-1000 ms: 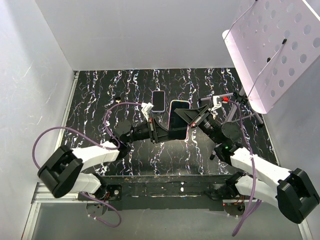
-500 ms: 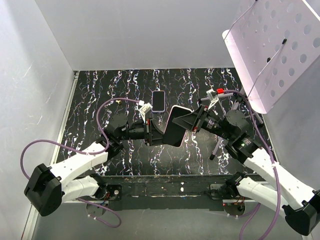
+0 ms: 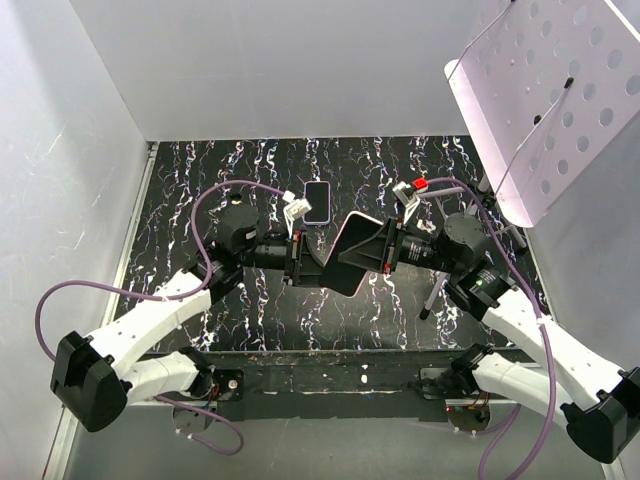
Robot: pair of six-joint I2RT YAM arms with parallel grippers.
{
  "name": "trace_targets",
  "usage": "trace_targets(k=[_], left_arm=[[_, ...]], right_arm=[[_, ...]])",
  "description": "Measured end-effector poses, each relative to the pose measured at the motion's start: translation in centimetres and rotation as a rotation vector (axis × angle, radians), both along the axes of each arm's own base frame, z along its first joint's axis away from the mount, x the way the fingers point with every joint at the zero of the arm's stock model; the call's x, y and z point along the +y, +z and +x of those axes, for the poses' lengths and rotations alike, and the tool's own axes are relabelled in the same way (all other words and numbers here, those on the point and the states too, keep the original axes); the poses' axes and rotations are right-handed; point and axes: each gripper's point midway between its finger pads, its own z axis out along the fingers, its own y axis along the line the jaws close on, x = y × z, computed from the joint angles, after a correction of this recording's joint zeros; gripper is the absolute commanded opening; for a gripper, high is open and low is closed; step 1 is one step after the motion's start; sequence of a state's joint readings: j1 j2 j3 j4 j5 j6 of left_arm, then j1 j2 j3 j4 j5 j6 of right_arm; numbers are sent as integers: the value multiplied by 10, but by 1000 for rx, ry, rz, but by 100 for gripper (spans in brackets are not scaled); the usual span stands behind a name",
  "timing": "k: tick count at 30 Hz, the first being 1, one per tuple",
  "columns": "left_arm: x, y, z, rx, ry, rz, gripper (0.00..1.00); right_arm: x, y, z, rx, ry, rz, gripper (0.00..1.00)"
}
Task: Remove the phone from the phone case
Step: Remove the phone case from the phone.
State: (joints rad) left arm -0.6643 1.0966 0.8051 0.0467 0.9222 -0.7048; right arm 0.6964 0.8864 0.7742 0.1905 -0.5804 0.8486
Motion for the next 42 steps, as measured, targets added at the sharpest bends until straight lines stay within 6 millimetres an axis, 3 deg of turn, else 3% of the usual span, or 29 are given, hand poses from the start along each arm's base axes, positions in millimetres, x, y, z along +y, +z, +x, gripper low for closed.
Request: trace_targets(k=[4, 9, 12, 18, 19, 22, 25, 29, 32, 37, 40, 42], left_arm=[[2, 6, 6, -6, 30, 24, 0], [12, -4, 10, 11, 161, 4, 0], [20, -10, 20, 31, 278, 0, 0], [36, -2, 58, -52, 528, -5, 0], [38, 0, 60, -60, 547, -8, 9], [40, 12, 59, -74, 564, -25, 51], [43, 19, 59, -67, 578, -32, 64], [42, 31, 46, -23, 548, -101, 68], [42, 25, 43, 30, 548, -151, 68], [36, 13, 53, 100, 557, -167, 53], [38, 7, 63, 93, 605, -147, 55], [43, 3, 70, 79, 646, -128, 62]], right_arm=[[0, 7, 4, -21, -22, 44, 1], [5, -6, 11, 65, -57, 169, 1], [18, -9, 26, 165, -54, 233, 1], [34, -3, 65, 336, -161, 396, 1], [34, -1, 67, 345, -173, 412, 1], [31, 8, 67, 328, -184, 447, 1], [22, 27, 61, 282, -187, 489, 1], [14, 43, 47, 232, -162, 535, 1], [19, 38, 45, 248, -137, 531, 1], [27, 23, 59, 324, -157, 527, 1], [30, 14, 70, 382, -190, 528, 1], [31, 9, 76, 420, -210, 530, 1]])
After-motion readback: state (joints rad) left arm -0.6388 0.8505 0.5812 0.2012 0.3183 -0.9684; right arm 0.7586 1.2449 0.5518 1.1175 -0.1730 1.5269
